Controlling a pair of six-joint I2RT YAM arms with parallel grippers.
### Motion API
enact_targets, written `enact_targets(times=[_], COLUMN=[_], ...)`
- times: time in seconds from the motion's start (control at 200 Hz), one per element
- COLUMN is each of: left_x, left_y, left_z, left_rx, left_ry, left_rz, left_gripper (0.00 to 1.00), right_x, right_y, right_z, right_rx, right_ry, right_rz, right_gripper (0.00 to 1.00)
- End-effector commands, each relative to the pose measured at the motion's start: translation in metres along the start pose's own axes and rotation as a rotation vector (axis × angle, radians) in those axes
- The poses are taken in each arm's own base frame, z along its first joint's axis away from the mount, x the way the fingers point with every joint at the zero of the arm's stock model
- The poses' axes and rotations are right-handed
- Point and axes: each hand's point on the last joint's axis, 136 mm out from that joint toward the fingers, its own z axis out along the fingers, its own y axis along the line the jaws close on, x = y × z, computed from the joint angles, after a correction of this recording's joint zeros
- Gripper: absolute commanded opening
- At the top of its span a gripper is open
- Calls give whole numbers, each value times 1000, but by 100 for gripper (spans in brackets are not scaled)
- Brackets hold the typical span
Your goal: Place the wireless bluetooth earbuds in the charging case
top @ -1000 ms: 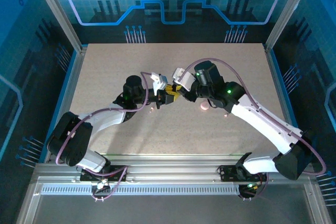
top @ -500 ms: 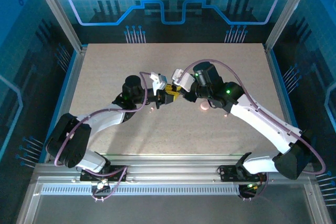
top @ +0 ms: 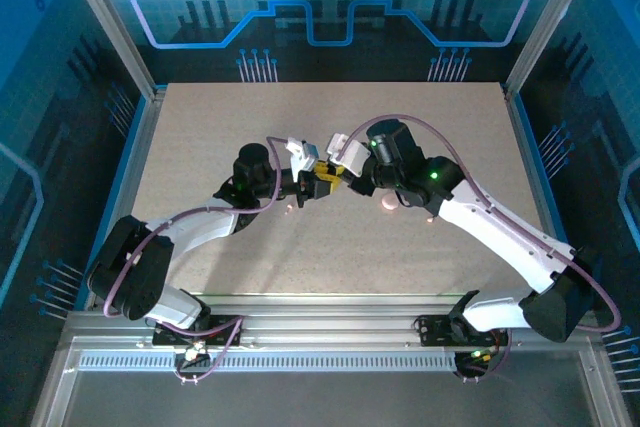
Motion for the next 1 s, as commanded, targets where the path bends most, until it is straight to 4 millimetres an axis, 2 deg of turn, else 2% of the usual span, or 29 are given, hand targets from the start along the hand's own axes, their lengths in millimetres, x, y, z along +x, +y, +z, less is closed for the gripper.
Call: enact_targets(times=[0.0,0.555,0.991], left_x=[-24,-30,-30], left_y=[-8,-8,-9], left_z=[-1,-2,-2], left_rx=[20,15,18], left_ry=[-44,-58,-49], left_rz=[69,71,79], left_gripper=[20,20,20], right_x=[4,15,13], right_y=[9,16,18], right_z=[-3,-5,-2], right_rx=[-9,-8,-23], right_ry=[15,44,35], right_rz=[-27,-52,-40], right_gripper=[20,21,30])
